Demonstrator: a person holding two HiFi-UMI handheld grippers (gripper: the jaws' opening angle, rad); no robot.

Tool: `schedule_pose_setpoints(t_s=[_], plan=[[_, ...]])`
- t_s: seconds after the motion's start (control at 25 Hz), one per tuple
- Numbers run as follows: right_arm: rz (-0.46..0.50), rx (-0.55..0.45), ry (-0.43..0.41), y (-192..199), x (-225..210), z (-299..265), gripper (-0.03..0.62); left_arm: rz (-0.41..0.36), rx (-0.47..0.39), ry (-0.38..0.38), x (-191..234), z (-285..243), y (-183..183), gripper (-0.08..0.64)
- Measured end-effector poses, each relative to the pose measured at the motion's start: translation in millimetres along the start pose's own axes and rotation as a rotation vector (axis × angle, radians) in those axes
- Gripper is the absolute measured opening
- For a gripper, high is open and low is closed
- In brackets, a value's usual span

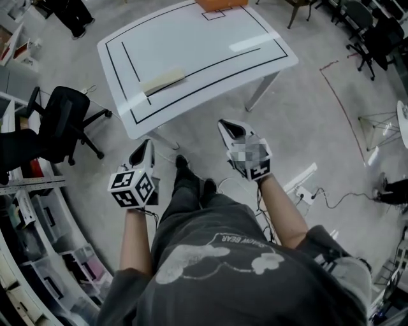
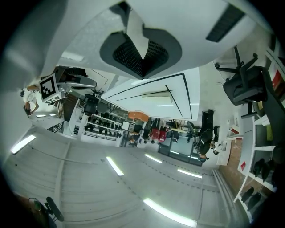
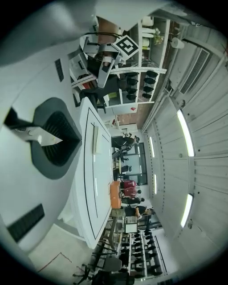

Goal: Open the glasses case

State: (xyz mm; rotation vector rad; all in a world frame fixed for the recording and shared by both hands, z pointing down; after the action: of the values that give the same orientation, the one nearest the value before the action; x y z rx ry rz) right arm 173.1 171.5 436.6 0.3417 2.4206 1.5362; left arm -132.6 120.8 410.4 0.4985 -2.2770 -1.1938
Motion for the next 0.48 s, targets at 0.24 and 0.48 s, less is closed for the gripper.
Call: schedule_pose_setpoints(t_s=[0.24, 0.48], plan=[[0.026, 0.005, 0.023, -18.1, -8.7, -32.1, 0.003, -0.027, 0.025, -0.007, 23.4, -30.2, -9.8, 0.003], [0.085, 0.045, -0.005, -42.8, -17.1, -74.0, 0.155, -0.009, 0.054, -0.012, 51.1, -67.7, -25.9, 0.003]])
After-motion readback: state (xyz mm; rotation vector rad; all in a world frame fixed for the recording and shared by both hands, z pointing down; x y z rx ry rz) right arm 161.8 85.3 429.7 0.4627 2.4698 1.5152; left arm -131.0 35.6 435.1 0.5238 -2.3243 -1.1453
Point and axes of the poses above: the fingertips, and each gripper's own axes: z backward along the fingers, x to its left, y out of its underside, the point moved 10 cm from there along z, backward along the fingers
